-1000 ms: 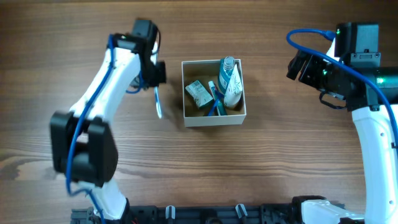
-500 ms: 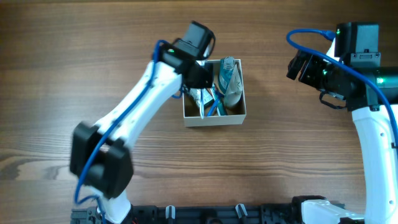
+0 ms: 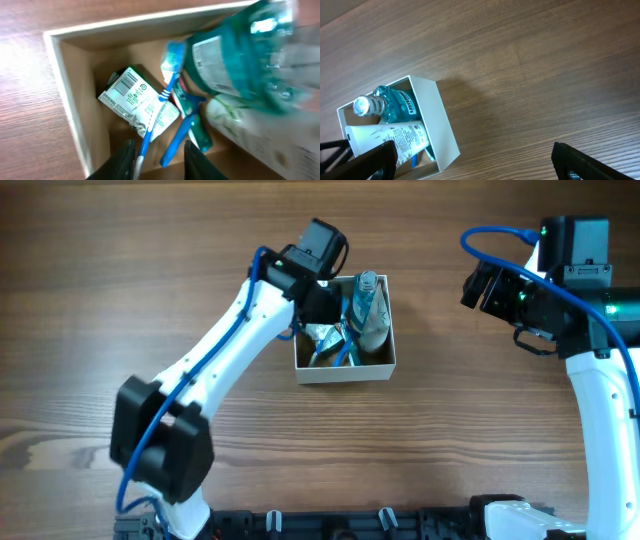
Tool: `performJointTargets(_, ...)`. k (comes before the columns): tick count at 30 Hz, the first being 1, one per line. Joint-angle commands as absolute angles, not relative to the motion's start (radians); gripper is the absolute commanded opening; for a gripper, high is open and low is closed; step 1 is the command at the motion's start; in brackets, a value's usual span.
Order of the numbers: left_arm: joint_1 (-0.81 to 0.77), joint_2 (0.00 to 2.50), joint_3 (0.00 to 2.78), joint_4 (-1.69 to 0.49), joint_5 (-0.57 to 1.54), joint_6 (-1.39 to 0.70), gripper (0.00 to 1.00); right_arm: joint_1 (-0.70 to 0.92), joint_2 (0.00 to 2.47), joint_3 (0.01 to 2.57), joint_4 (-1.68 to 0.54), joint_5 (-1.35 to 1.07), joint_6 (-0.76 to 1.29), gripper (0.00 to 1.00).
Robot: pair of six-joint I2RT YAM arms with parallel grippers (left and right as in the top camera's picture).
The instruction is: Pack container
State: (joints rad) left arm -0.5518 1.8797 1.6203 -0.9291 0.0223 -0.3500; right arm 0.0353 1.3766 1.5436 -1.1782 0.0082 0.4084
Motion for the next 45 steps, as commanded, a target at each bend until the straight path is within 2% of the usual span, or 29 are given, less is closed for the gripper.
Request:
performJointTargets(1,-0.545,1.762,1.62,-0.992,-0.071,-0.349,0.38,0.032,1.38,1.544,-1.175,0.022,0.426,1.0)
performJointTargets(3,-0.519,1.715,1.62,-1.06,-0.126,-0.349,0.46,0.032,1.38,1.544,-1.175,0.022,0.426,1.0)
performJointTargets(5,-0.464,1.666,1.62,-1.143,-0.16,-0.35,0.49,0.032,1.38,1.544,-1.175,0.022,0.426,1.0)
performJointTargets(6,-0.342,1.615,1.62,-1.242,-0.162,-0.349,1.0,0.032,1.38,1.544,-1.175,0.022,0.426,1.0)
performJointTargets(13,-0.144,1.606,1.62,-1.283,0.002,-0.349,1.0,0.032,1.382,1.544,-1.175,0.022,0.426,1.0)
performJointTargets(24,-0.126,1.591,1.619,-1.297,-0.032,-0.342,1.0,0.032,1.382,1.544,-1.175,0.022,0.426,1.0)
performJointTargets(28,-0.134,1.452,1.56,-1.113,0.019,-0.341,1.0,0.032,1.382,1.544,-1.175,0.022,0.426,1.0)
performJointTargets(34,-0.096,1.172,1.246,-0.827,0.091,-0.212,1.0,0.032,1.382,1.544,-1.175,0.022,0.426,1.0)
performJointTargets(38,-0.04,0.89,0.893,-0.636,0.155,-0.213,1.0,0.032,1.382,1.544,-1.175,0.022,0.426,1.0)
performJointTargets(45,-0.025,0.53,0.394,-0.477,0.214,-0.216,1.0,0.032,1.382,1.544,-1.175,0.022,0.426,1.0)
